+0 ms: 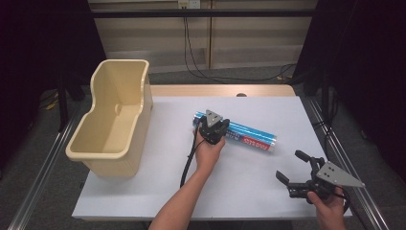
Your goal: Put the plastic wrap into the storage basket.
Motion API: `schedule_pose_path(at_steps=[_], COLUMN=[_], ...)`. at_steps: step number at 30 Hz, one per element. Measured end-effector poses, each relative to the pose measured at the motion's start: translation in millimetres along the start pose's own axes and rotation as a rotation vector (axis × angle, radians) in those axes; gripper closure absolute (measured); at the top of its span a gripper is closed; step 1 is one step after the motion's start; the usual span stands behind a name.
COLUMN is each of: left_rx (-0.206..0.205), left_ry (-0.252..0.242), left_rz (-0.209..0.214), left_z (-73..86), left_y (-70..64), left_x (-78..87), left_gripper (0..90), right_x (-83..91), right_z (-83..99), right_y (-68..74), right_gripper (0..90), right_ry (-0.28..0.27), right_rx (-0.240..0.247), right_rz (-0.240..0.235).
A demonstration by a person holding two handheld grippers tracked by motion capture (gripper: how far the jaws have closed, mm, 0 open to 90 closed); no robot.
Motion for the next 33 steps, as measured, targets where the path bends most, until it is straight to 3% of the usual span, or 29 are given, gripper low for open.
schedule_pose_path(at_steps=[3, 7, 11, 14, 16, 17, 18, 19, 20, 21, 23, 33], left_rx=[0.009, 0.023, -0.013, -0.004, -0.005, -0.005, -0.003, -0.003, 0.002, 0.002, 0.009, 0.011], left_ry=[0.013, 0.094, 0.119, 0.101, 0.099, 0.099, 0.101, 0.101, 0.078, 0.078, 0.031, 0.048], left_rz=[-0.002, -0.012, 0.012, 0.03, 0.05, 0.05, 0.069, 0.069, 0.078, 0.078, 0.074, 0.075], left_z=[1.5, 10.5, 11.3, 13.3, 15.3, 15.3, 16.8, 16.8, 15.6, 15.6, 8.3, 11.4], left_y=[3.8, 7.9, 2.8, 0.1, -4.1, -4.1, -7.4, -7.4, -8.8, -8.8, -6.3, -3.0], left_x=[-5.5, -15.2, -7.2, 6.9, 27.9, 27.9, 42.3, 42.3, 54.2, 54.2, 61.9, 57.6], left_gripper=[88.2, 86.7, 87.1, 87.4, 87.2, 87.1, 87.1, 87.0, 86.9, 86.6, 86.2, 83.5], right_x=[0.1, 1.5, 2.3, 3.1, 3.9, 3.9, 4.3, 4.3, 4.2, 4.2, 3.4, 2.3], right_z=[0.1, 0.9, 1.4, 1.1, 0.1, 0.1, -0.5, -0.5, -1.1, -1.1, -1.4, 0.3], right_y=[-1.0, -2.7, -3.4, -3.4, -2.5, -2.5, -2.1, -2.1, -1.6, -1.6, -1.1, -1.0], right_gripper=[2.3, 2.3, 2.3, 2.4, 2.4, 2.4, 2.4, 2.4, 2.4, 2.4, 2.4, 2.4], right_ry=[0.0, 0.004, 0.005, 0.006, 0.002, 0.002, 0.001, 0.001, -0.001, -0.001, -0.002, 0.006], right_rx=[0.002, 0.004, 0.004, 0.007, 0.008, 0.008, 0.01, 0.01, 0.011, 0.011, 0.011, 0.016], right_rz=[0.001, 0.005, 0.004, 0.005, 0.007, 0.007, 0.008, 0.008, 0.007, 0.007, 0.007, 0.003])
Point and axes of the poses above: each handheld gripper's, and its own axes: x roughly backward along the jaws, z roughly out of its underside, y roughly to its left, the point moved 6 cm from there along -x, roughly forward along the jaws, and after that the axes turned 5 degrees about -y, right-handed, at the moved point
